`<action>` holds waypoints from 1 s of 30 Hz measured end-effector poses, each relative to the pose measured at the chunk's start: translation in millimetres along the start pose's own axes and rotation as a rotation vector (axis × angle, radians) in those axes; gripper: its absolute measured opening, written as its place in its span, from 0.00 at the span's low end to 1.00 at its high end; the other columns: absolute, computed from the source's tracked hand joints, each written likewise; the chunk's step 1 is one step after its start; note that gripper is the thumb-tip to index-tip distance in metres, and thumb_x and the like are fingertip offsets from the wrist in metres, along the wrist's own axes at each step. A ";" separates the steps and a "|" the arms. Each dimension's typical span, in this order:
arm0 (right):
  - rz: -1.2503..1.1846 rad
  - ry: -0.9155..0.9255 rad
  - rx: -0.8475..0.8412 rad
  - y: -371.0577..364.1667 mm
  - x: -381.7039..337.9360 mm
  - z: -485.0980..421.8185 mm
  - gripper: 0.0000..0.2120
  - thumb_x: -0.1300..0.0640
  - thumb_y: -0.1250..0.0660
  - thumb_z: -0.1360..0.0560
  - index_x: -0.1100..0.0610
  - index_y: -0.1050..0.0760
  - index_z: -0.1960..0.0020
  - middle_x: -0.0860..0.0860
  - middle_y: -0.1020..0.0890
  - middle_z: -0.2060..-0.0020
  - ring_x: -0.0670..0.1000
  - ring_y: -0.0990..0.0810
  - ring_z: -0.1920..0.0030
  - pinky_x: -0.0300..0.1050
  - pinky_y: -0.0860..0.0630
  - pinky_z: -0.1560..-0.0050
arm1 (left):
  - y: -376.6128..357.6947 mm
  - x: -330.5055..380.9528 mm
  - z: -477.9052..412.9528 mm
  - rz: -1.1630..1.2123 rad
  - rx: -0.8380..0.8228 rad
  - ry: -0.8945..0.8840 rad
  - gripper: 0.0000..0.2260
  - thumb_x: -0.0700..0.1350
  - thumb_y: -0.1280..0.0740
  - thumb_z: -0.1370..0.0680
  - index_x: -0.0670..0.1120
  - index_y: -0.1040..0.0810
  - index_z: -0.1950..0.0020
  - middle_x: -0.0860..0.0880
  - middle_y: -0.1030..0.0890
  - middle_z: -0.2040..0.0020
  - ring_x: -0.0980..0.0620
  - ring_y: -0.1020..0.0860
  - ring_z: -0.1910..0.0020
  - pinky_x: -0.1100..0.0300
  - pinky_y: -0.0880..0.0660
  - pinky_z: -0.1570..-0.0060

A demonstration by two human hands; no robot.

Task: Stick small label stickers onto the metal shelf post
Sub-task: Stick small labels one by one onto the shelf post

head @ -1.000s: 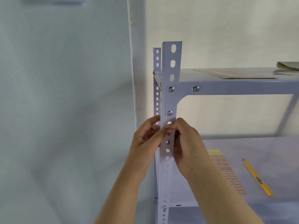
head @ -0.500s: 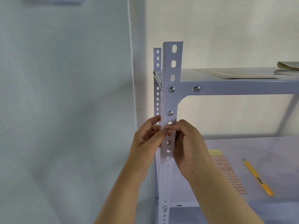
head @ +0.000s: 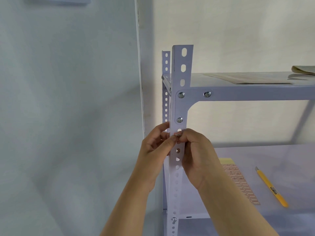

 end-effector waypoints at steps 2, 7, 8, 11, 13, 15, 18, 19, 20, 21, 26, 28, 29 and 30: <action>-0.017 0.016 -0.027 1.1 0.6 1.3 0.11 0.68 0.45 0.27 0.64 0.23 0.56 0.69 0.17 0.51 0.68 0.20 0.51 0.54 0.23 0.54 | 0.5 -0.6 0.2 -0.005 0.002 -0.003 0.18 0.46 0.30 0.26 0.49 0.19 0.35 0.39 0.20 0.53 0.47 0.19 0.53 0.53 0.23 0.50; -0.006 0.105 -0.018 10.1 1.3 9.9 0.06 0.66 0.40 0.23 0.66 0.25 0.56 0.74 0.22 0.54 0.62 0.22 0.55 0.49 0.22 0.58 | 2.2 0.7 0.6 -0.010 -0.007 -0.017 0.17 0.42 0.30 0.22 0.48 0.20 0.34 0.30 0.20 0.46 0.47 0.17 0.52 0.53 0.22 0.50; 0.039 0.138 0.012 12.7 1.3 11.0 0.06 0.66 0.38 0.23 0.69 0.26 0.56 0.73 0.21 0.55 0.61 0.21 0.56 0.47 0.22 0.60 | 2.0 0.8 0.9 -0.009 -0.012 -0.018 0.17 0.43 0.29 0.23 0.47 0.20 0.34 0.31 0.20 0.45 0.47 0.17 0.52 0.54 0.22 0.51; 0.273 0.349 0.125 19.3 -3.0 12.3 0.05 0.66 0.31 0.24 0.63 0.21 0.59 0.60 0.15 0.61 0.57 0.18 0.60 0.43 0.21 0.61 | 1.9 0.1 0.0 -0.018 -0.016 -0.018 0.16 0.42 0.29 0.21 0.48 0.20 0.33 0.30 0.20 0.44 0.45 0.18 0.52 0.53 0.22 0.51; 0.421 0.502 0.168 22.5 -5.8 12.8 0.06 0.64 0.28 0.26 0.55 0.19 0.59 0.52 0.14 0.63 0.54 0.16 0.61 0.44 0.20 0.60 | 2.5 -1.4 -0.7 -0.021 -0.004 -0.016 0.16 0.42 0.31 0.21 0.49 0.20 0.33 0.30 0.20 0.42 0.42 0.18 0.50 0.49 0.22 0.48; 0.579 0.617 0.203 24.2 -7.6 13.3 0.06 0.61 0.25 0.27 0.51 0.20 0.58 0.48 0.15 0.64 0.52 0.16 0.63 0.43 0.19 0.60 | 1.7 -1.7 -0.1 -0.026 0.009 -0.013 0.17 0.45 0.31 0.22 0.50 0.20 0.33 0.32 0.19 0.41 0.37 0.18 0.47 0.46 0.22 0.45; 0.750 0.753 0.245 24.9 -11.3 14.8 0.05 0.59 0.25 0.27 0.51 0.19 0.57 0.43 0.15 0.65 0.48 0.17 0.65 0.34 0.24 0.64 | 0.1 -0.3 1.5 -0.037 0.005 -0.022 0.18 0.46 0.31 0.24 0.50 0.19 0.34 0.34 0.17 0.43 0.41 0.17 0.50 0.48 0.22 0.46; 0.779 0.782 0.253 25.5 -12.5 15.0 0.05 0.59 0.24 0.27 0.52 0.19 0.57 0.43 0.15 0.65 0.47 0.18 0.65 0.34 0.24 0.64 | 0.0 0.4 1.5 -0.039 0.003 -0.025 0.18 0.46 0.31 0.24 0.51 0.19 0.34 0.35 0.17 0.44 0.45 0.17 0.51 0.50 0.22 0.48; 0.808 0.814 0.263 26.5 -12.8 14.9 0.04 0.59 0.24 0.27 0.53 0.19 0.57 0.43 0.16 0.66 0.46 0.18 0.65 0.34 0.24 0.64 | -0.3 0.8 1.6 -0.040 0.001 -0.025 0.18 0.47 0.31 0.24 0.50 0.19 0.34 0.36 0.16 0.46 0.47 0.17 0.52 0.52 0.22 0.49; 0.842 0.854 0.275 27.1 -12.9 15.0 0.04 0.59 0.24 0.27 0.54 0.18 0.57 0.42 0.16 0.67 0.46 0.18 0.65 0.34 0.24 0.64 | -0.4 1.1 1.4 -0.042 0.000 -0.023 0.18 0.46 0.31 0.24 0.50 0.19 0.34 0.38 0.16 0.48 0.49 0.17 0.53 0.54 0.22 0.50; 1.108 1.227 0.352 28.3 -8.0 17.7 0.03 0.60 0.25 0.26 0.58 0.18 0.54 0.47 0.15 0.66 0.46 0.21 0.69 0.36 0.25 0.68 | -1.3 1.1 2.5 -0.046 -0.006 -0.018 0.16 0.44 0.29 0.21 0.50 0.19 0.33 0.35 0.17 0.44 0.45 0.18 0.50 0.47 0.23 0.46; 1.165 1.311 0.324 30.1 -5.3 15.6 0.05 0.58 0.29 0.24 0.59 0.17 0.52 0.48 0.14 0.65 0.48 0.20 0.69 0.40 0.24 0.68 | -1.3 2.1 3.0 -0.045 0.000 -0.021 0.16 0.46 0.30 0.22 0.51 0.19 0.34 0.31 0.19 0.43 0.43 0.19 0.49 0.41 0.23 0.43; 1.189 1.337 0.320 31.7 -4.7 13.8 0.07 0.57 0.31 0.23 0.59 0.16 0.52 0.49 0.14 0.65 0.49 0.20 0.70 0.41 0.24 0.68 | -1.3 2.3 3.2 -0.043 0.003 -0.019 0.16 0.47 0.30 0.22 0.52 0.19 0.34 0.31 0.20 0.42 0.42 0.19 0.49 0.38 0.24 0.41; 1.215 1.363 0.326 33.0 -4.7 11.8 0.08 0.57 0.32 0.22 0.59 0.16 0.52 0.49 0.15 0.67 0.50 0.21 0.70 0.42 0.24 0.68 | -1.4 2.1 3.2 -0.039 0.006 -0.017 0.16 0.47 0.30 0.22 0.52 0.19 0.34 0.31 0.20 0.42 0.42 0.19 0.48 0.36 0.25 0.40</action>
Point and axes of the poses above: each hand's wrist, its own z-axis away from the middle knuckle, its own y-axis out of the back of the hand, x = y × z, the point moved 2 cm from there along -z, towards the middle knuckle
